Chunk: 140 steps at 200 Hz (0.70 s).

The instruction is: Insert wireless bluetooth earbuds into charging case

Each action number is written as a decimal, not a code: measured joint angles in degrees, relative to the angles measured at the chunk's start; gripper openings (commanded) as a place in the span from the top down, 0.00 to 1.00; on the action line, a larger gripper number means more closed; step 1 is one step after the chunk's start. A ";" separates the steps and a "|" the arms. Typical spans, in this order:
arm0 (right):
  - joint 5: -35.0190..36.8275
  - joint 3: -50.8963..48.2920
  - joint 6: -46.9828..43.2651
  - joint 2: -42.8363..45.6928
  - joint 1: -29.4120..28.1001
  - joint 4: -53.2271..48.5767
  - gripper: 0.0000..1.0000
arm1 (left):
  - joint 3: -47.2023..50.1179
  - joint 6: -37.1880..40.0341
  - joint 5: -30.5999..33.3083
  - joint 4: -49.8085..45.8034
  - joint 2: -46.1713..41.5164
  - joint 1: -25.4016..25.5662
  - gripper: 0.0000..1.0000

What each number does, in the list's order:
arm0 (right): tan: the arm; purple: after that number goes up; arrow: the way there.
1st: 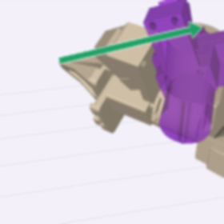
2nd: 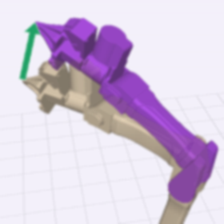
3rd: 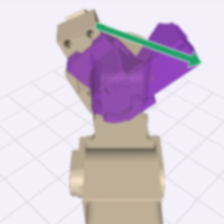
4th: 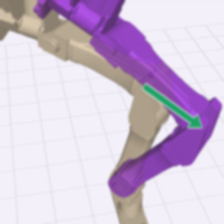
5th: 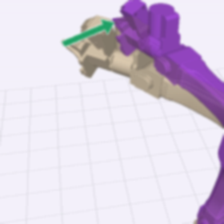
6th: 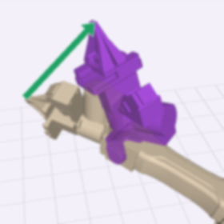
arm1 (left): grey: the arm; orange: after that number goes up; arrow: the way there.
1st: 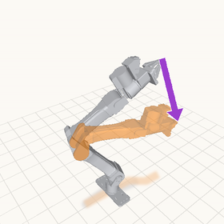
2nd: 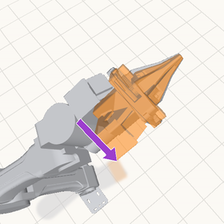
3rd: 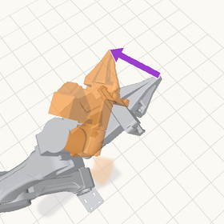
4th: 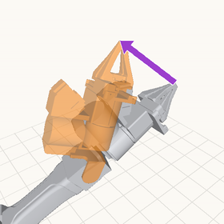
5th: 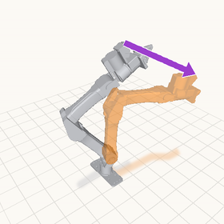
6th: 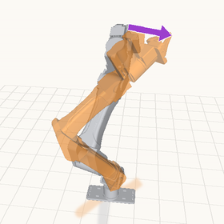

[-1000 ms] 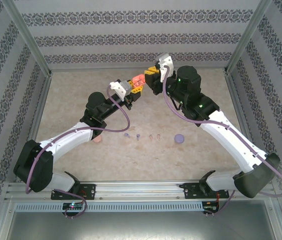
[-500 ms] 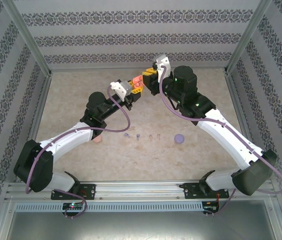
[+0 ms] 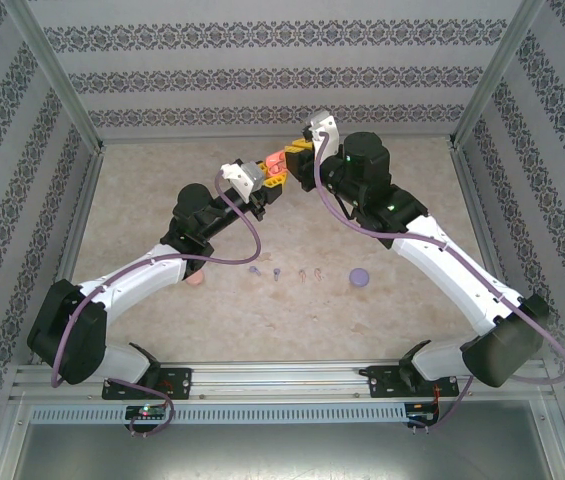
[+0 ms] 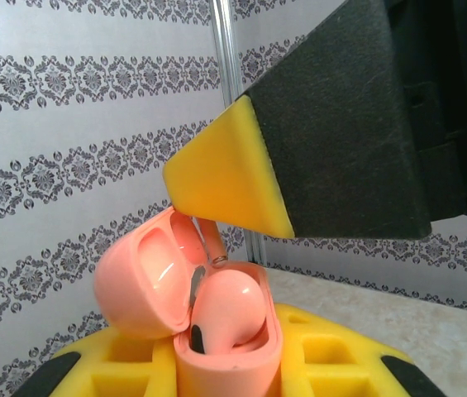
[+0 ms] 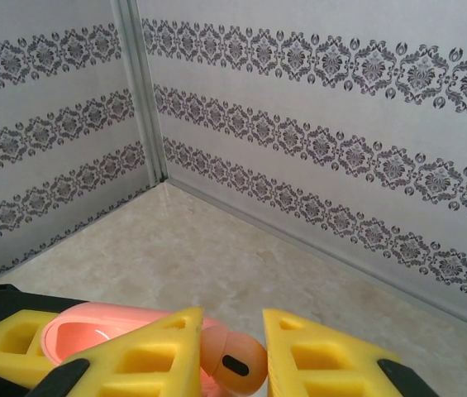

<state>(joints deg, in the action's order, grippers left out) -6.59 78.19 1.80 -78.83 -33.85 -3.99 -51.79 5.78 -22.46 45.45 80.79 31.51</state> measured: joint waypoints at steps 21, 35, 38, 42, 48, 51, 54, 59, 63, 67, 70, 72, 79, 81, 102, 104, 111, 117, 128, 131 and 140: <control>0.02 0.00 0.00 -0.11 0.00 0.00 0.78 | 0.00 0.00 0.00 -0.13 0.00 0.00 1.00; 0.02 0.00 0.00 -0.11 0.00 0.00 0.78 | 0.00 0.00 0.00 -0.13 0.00 0.00 1.00; 0.02 0.00 0.00 -0.11 0.00 0.02 0.78 | 0.00 0.00 0.00 -0.13 0.00 0.00 1.00; 0.02 0.00 0.00 -0.11 -0.02 0.00 0.78 | 0.00 0.00 0.00 -0.13 0.00 0.00 1.00; 0.00 0.00 0.00 -0.11 0.00 0.00 0.78 | 0.00 0.00 0.00 -0.13 0.00 0.00 1.00; 0.00 0.00 0.00 -0.11 0.00 0.00 0.78 | 0.00 0.00 0.00 -0.13 0.00 0.00 1.00; 0.00 0.00 0.02 -0.11 0.00 0.00 0.78 | 0.00 0.00 0.00 -0.13 0.00 0.00 1.00; 0.00 0.00 0.00 -0.11 -0.02 0.00 0.78 | 0.00 0.00 0.00 -0.13 0.00 0.00 1.00; 0.00 0.00 0.00 -0.11 -0.02 0.00 0.78 | 0.00 0.00 0.00 -0.13 0.00 0.00 1.00; 0.00 0.00 0.00 -0.11 -0.02 0.00 0.78 | 0.00 0.00 0.00 -0.13 0.00 0.00 1.00; 0.00 0.00 0.00 -0.11 -0.02 0.00 0.78 | 0.00 0.00 0.00 -0.13 0.00 0.00 1.00; 0.00 0.00 0.00 -0.11 -0.02 0.00 0.78 | 0.00 0.00 0.00 -0.13 0.00 0.00 1.00; -0.02 0.00 0.00 -0.11 -0.02 0.00 0.78 | 0.00 0.00 0.02 -0.13 0.00 0.00 1.00; -0.02 0.00 0.00 -0.11 -0.02 0.00 0.78 | 0.00 0.00 0.02 -0.15 0.00 0.00 1.00; -0.20 0.00 0.00 -0.11 -0.04 -0.02 0.78 | 0.00 0.00 0.02 -0.13 0.00 0.00 1.00; -0.22 0.00 0.00 -0.11 -0.04 -0.02 0.78 | 0.00 0.00 0.02 -0.13 0.00 0.00 1.00; -0.35 0.00 0.00 -0.11 -0.07 -0.04 0.78 | 0.00 0.00 0.02 -0.13 0.00 0.00 1.00; -0.37 -0.02 0.00 -0.11 -0.07 -0.04 0.78 | 0.00 0.00 0.04 -0.13 0.00 0.00 1.00; -0.39 -0.13 0.00 -0.11 -0.09 -0.02 0.78 | 0.00 0.00 0.11 -0.13 0.00 0.00 1.00; -0.39 -0.17 0.00 -0.11 -0.15 -0.02 0.78 | 0.00 0.00 0.13 -0.13 0.00 0.00 1.00; -0.42 -0.39 0.00 -0.11 -0.17 0.00 0.79 | 0.00 0.00 0.20 -0.17 0.00 0.00 1.00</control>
<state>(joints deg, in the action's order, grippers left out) -7.01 77.80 1.80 -78.94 -34.02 -3.99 -51.79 5.78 -22.26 45.28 80.79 31.51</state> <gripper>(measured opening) 0.220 0.231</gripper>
